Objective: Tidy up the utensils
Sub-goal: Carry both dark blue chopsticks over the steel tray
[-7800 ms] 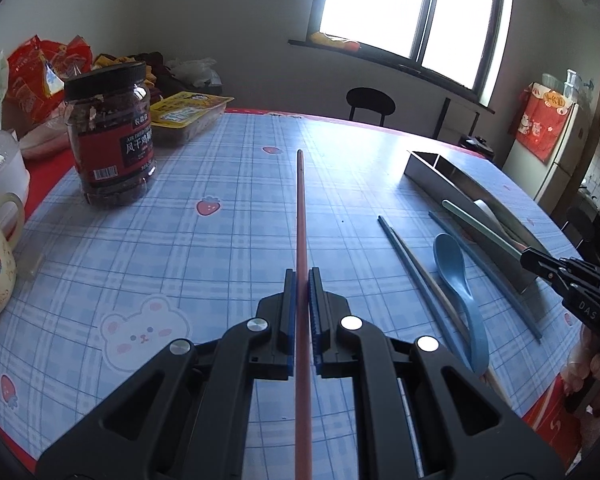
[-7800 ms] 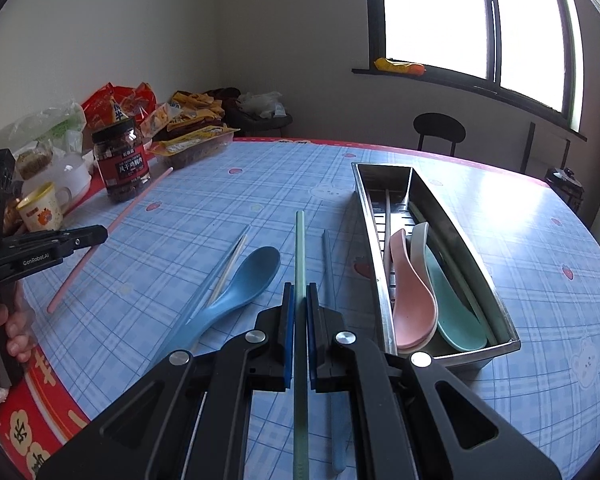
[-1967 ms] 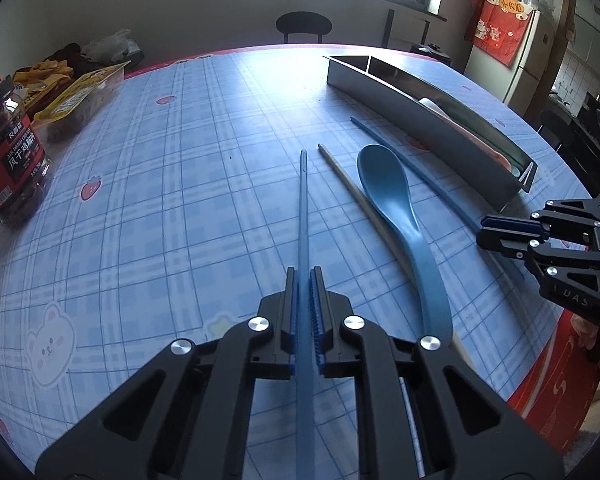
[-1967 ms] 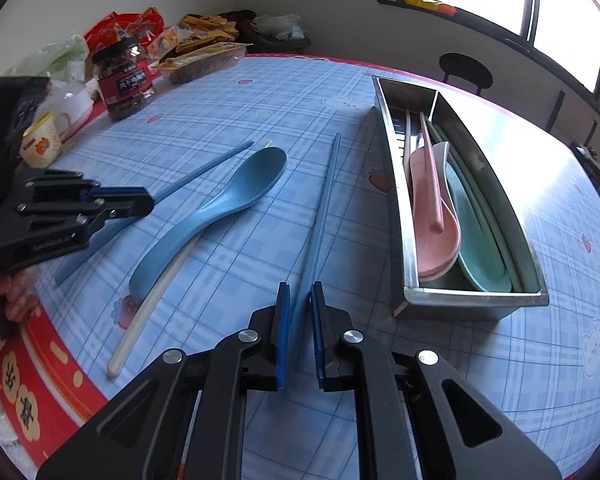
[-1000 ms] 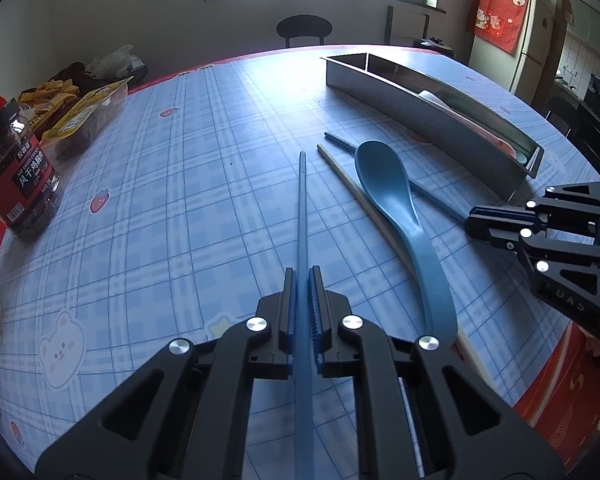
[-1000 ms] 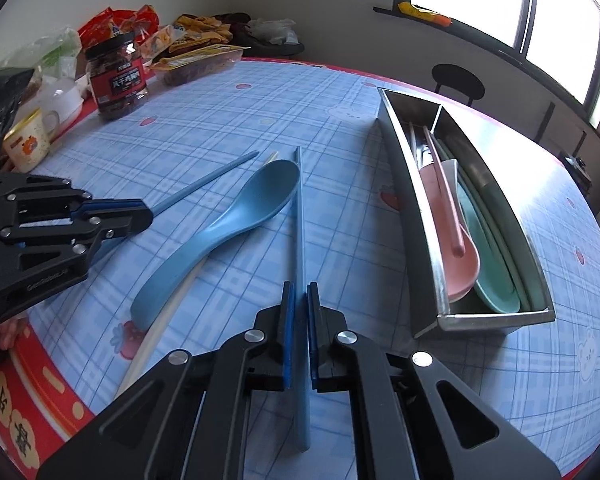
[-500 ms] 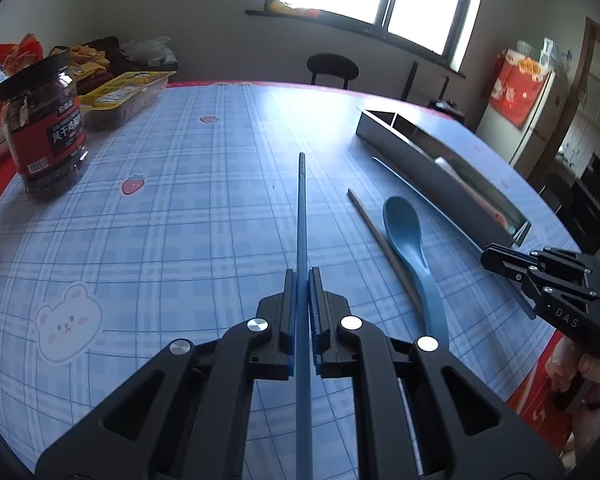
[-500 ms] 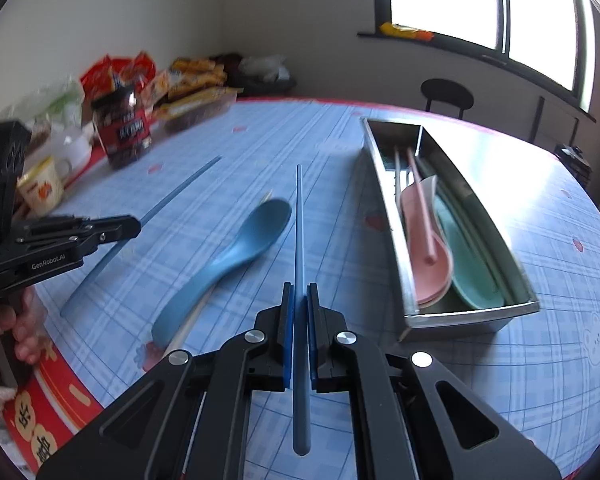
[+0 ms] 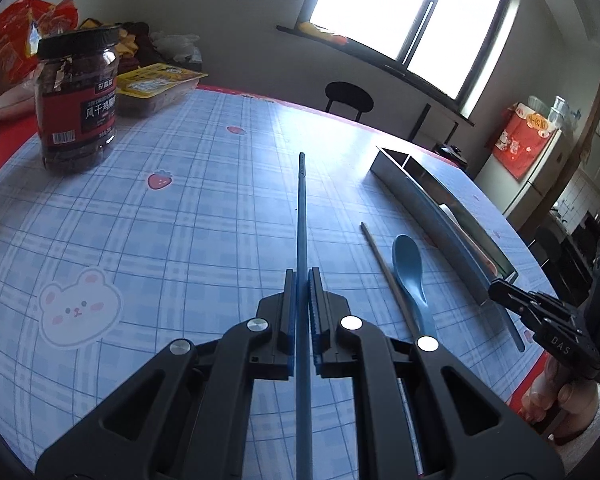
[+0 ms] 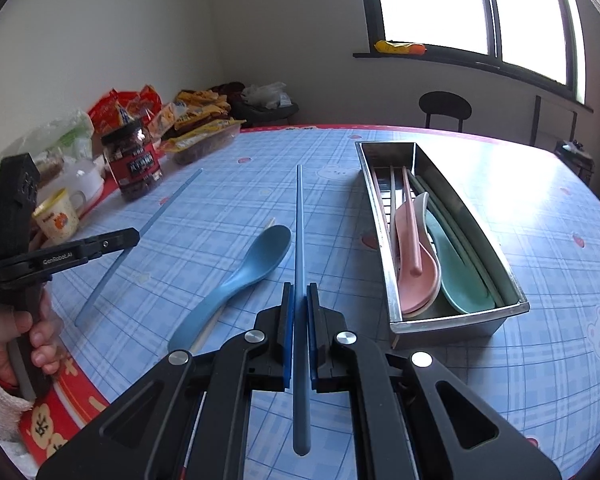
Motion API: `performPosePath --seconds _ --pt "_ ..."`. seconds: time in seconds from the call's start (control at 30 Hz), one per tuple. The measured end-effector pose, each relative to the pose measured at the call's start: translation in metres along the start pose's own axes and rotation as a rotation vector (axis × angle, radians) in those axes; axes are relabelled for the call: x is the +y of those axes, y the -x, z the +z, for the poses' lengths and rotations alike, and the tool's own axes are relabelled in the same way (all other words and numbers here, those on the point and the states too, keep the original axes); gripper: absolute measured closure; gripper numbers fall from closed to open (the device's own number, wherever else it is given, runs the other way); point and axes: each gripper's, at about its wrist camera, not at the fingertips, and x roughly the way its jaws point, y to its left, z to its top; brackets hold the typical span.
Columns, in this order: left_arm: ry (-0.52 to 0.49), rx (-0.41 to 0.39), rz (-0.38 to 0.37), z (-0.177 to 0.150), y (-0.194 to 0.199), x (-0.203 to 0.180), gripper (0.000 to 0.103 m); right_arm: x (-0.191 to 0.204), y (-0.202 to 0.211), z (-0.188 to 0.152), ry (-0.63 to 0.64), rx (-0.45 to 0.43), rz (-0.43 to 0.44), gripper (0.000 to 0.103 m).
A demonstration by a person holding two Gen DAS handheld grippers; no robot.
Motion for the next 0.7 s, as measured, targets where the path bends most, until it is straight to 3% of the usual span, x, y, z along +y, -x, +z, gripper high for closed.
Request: performPosePath --seconds 0.1,0.37,0.7 --pt "0.100 0.041 -0.076 0.007 0.002 0.009 0.093 -0.011 0.008 0.002 -0.046 -0.023 0.054 0.096" --pt "0.123 0.002 -0.151 0.040 0.010 -0.032 0.093 -0.070 0.022 0.012 -0.271 -0.068 0.206 0.097" --pt "0.209 -0.021 -0.233 0.076 -0.035 -0.116 0.093 -0.122 0.017 0.071 -0.228 -0.159 0.094 0.096"
